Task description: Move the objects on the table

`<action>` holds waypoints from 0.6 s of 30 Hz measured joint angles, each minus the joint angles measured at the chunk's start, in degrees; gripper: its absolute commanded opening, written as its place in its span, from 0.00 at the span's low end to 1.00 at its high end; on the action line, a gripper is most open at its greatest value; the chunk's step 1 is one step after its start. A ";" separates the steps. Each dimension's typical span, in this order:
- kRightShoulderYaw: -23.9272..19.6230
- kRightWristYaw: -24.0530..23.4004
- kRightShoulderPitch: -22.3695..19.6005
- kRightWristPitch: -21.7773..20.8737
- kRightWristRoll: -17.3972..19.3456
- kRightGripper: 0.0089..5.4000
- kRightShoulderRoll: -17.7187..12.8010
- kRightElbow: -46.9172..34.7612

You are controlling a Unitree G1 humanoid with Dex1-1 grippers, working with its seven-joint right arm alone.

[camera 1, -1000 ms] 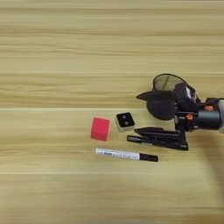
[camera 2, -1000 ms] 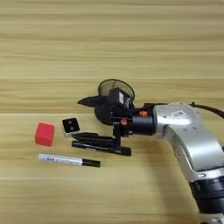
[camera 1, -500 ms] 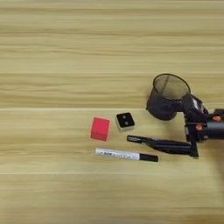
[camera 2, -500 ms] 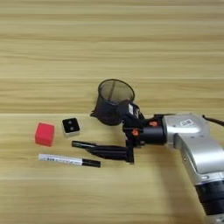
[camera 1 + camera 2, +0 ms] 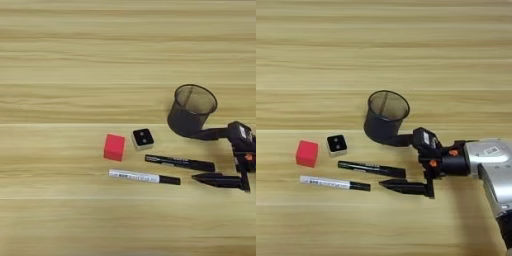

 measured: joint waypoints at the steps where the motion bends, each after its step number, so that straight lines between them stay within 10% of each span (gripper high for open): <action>1: 0.13 -0.01 0.00 -0.65 -0.24 1.00 0.03 0.53; 9: 1.66 -1.08 -0.12 -7.63 -3.84 1.00 1.66 5.95; 18: 2.90 -3.52 -0.82 -9.34 -6.54 0.77 3.00 10.49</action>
